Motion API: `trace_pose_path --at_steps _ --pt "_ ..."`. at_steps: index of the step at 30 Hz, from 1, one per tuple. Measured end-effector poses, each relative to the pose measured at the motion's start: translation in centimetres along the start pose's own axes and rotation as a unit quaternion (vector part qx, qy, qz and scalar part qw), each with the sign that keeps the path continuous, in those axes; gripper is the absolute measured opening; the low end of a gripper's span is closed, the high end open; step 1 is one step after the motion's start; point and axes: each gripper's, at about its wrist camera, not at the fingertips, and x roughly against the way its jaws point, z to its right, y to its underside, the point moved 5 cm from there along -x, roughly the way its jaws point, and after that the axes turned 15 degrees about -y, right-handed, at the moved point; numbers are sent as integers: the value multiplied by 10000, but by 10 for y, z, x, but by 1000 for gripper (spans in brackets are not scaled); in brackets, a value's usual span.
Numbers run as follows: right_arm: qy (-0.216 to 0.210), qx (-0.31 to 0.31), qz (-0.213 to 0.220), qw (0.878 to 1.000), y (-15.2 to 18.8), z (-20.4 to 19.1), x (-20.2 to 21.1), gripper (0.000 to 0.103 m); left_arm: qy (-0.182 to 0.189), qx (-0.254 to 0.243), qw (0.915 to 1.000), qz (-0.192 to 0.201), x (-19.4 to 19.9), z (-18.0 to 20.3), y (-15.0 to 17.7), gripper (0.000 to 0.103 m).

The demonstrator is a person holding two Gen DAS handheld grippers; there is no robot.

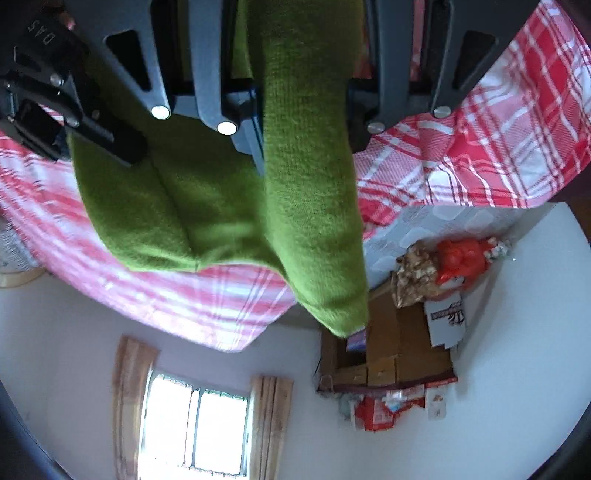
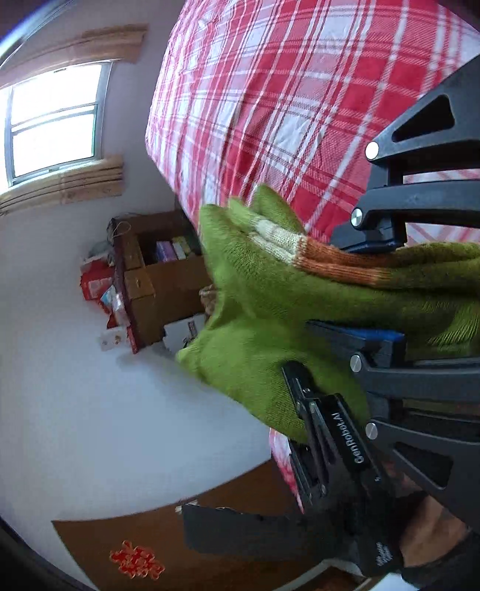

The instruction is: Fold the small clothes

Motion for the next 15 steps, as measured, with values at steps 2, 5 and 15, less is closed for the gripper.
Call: trace_pose_path --at_steps 2,5,15 --pt "160 -83 -172 9997 6 18 -13 32 -120 79 9998 -121 -13 -5 3 33" --pt "25 -572 -288 9979 20 45 -23 32 -36 161 9994 -302 -21 -8 7 37" --pt "-192 -1112 -385 9929 23 66 -30 35 -360 114 9981 -477 -25 -3 3 57"
